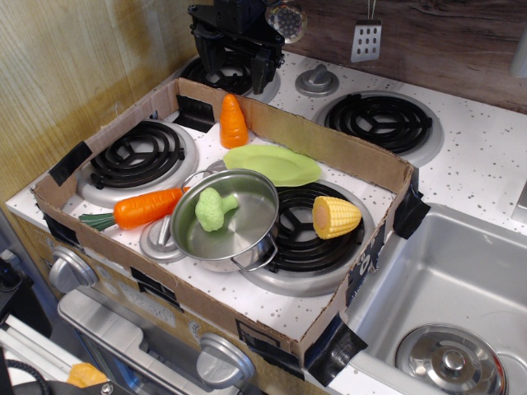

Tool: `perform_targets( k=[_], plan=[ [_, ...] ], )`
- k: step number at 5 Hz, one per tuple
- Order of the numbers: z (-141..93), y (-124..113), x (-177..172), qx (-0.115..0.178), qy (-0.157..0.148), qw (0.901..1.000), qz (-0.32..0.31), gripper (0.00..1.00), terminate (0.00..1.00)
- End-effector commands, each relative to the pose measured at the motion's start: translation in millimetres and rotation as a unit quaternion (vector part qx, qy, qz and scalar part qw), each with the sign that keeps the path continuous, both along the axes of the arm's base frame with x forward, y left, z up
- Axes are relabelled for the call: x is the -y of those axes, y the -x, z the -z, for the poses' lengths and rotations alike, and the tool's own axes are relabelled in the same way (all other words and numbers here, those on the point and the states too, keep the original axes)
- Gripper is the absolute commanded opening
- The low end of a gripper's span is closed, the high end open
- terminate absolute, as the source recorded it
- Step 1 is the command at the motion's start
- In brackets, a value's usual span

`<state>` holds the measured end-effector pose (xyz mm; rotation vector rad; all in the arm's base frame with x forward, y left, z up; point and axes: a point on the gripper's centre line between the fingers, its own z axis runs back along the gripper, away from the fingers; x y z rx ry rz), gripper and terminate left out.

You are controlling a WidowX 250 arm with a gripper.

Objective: Take broccoli out of pan

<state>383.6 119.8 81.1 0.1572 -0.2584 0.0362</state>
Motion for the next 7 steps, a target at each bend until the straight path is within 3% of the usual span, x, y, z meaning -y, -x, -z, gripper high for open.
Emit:
perform_targets(
  k=[1, 3, 4, 5, 7],
  plan=[
    [0, 0, 0, 0.0, 0.0, 1.0, 0.0, 1.0, 0.0],
    [-30, 2, -5, 0.025, -0.017, 0.998, 0.056, 1.0, 0.0],
    [-47, 15, 1, 0.023, -0.042, 0.9976, 0.05, 1.0, 0.0],
    [-57, 29, 12, 0.017, -0.047, 0.9977, 0.045, 1.0, 0.0],
    [-61, 60, 50, 0.001, -0.026, 0.9952, 0.094, 1.0, 0.0]
  ],
)
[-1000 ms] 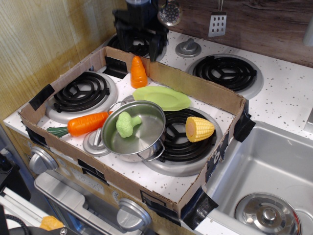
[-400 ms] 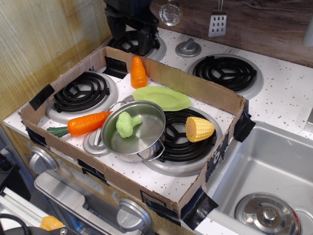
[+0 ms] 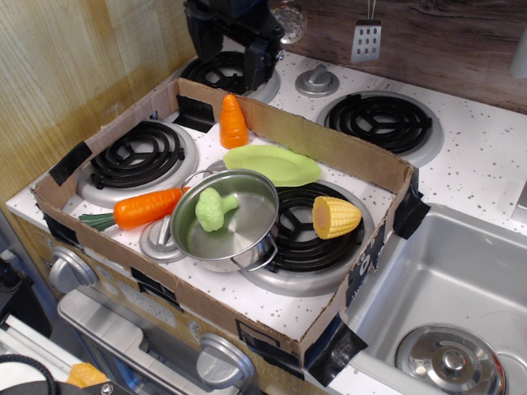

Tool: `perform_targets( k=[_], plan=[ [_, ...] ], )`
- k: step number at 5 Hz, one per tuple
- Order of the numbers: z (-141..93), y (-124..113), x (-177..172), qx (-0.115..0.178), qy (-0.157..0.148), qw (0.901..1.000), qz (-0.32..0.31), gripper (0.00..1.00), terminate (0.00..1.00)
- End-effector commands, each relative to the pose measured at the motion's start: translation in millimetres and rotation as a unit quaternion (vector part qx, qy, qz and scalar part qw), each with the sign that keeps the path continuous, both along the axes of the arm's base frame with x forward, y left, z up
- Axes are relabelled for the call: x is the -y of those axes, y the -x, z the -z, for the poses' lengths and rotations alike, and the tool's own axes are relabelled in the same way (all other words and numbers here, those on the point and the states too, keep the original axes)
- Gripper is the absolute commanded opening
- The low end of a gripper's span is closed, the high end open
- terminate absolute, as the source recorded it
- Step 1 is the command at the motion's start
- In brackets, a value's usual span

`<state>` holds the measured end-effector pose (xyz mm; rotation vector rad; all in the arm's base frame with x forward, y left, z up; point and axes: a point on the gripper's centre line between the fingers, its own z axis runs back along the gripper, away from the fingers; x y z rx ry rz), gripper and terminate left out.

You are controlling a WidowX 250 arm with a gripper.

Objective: Take broccoli out of pan

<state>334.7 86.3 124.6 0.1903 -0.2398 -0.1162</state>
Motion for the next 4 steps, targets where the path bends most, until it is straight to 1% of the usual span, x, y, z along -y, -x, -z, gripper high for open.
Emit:
perform_targets(
  k=[1, 2, 3, 4],
  plan=[
    [-14, 21, 34, 0.005, 0.025, 0.9996, 0.014, 1.0, 0.0],
    [-7, 37, 50, -0.011, 0.058, 0.9982, 0.008, 1.0, 0.0],
    [3, 56, 55, -0.009, 0.086, 0.996, 0.022, 1.0, 0.0],
    [16, 65, 59, -0.02, 0.094, 0.9954, 0.005, 1.0, 0.0]
  ],
)
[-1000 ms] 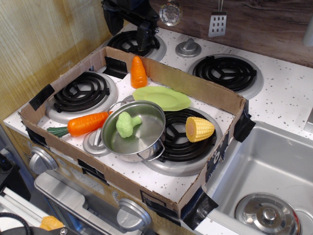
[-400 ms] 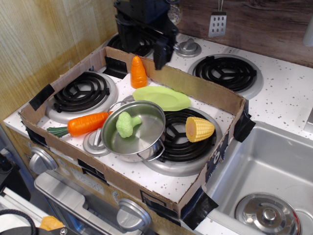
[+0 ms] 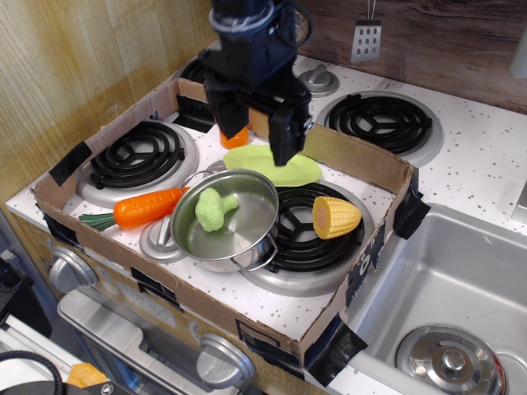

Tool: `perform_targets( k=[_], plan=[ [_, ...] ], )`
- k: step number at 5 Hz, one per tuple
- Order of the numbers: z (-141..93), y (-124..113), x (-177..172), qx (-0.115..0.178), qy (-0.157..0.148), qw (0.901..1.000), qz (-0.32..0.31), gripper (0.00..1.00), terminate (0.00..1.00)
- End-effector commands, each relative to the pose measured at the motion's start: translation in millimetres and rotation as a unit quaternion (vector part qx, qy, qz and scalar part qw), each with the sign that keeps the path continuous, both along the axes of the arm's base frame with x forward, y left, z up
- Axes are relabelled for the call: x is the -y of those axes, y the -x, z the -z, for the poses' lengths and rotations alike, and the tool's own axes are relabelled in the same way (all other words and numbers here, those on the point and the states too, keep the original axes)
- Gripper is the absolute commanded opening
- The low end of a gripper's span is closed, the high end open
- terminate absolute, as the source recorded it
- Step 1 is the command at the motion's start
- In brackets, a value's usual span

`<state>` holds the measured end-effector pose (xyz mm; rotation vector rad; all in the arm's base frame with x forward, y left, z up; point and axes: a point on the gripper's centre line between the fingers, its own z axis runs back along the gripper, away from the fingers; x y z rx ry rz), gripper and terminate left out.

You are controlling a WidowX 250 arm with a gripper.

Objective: Take broccoli out of pan

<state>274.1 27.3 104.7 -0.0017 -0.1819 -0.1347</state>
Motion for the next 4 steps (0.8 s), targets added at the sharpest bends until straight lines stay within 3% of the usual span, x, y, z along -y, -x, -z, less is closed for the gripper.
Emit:
perform_targets(
  k=[1, 3, 4],
  plan=[
    [7, 10, -2, -0.002, -0.018, 0.9991, -0.038, 1.0, 0.0],
    [28, 20, -21, 0.003, -0.039, 0.9978, -0.054, 1.0, 0.0],
    [39, 23, -30, 0.009, -0.035, 0.9979, -0.054, 1.0, 0.0]
  ],
)
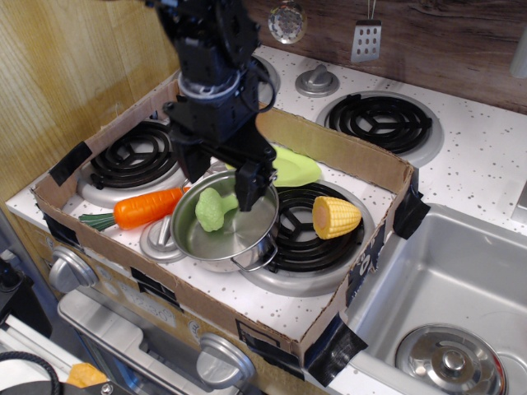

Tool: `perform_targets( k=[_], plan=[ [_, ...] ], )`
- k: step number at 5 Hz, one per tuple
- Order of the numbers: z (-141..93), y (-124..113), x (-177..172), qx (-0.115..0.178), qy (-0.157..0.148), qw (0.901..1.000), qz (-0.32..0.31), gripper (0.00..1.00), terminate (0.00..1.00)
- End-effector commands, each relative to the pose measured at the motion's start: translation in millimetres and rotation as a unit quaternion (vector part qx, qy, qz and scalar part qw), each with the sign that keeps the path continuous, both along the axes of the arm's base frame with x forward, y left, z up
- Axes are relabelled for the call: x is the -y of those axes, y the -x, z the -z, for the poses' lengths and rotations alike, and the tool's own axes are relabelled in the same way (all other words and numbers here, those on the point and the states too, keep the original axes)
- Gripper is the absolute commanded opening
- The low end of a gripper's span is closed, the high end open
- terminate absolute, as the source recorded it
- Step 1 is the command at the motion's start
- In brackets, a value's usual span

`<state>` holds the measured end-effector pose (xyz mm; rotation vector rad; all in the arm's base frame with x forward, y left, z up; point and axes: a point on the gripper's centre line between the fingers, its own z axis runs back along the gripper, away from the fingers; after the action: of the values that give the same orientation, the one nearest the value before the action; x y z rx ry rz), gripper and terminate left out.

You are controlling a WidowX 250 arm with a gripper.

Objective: Take broccoli out of pan

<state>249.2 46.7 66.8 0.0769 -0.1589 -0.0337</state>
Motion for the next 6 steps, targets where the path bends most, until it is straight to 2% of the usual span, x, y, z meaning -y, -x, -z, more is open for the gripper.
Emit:
perform_targets(
  k=[1, 2, 4, 6],
  plan=[
    [11, -2, -18, 0.025, 0.008, 0.9997, 0.005, 1.0, 0.0],
    [21, -8, -23, 0.03, 0.019, 0.9994, 0.005, 1.0, 0.0],
    [23, -10, -19, 0.035, 0.036, 0.9987, -0.004, 1.0, 0.0],
    [42, -11, -1, 0.051, 0.068, 0.9963, -0.006, 1.0, 0.0]
  ],
)
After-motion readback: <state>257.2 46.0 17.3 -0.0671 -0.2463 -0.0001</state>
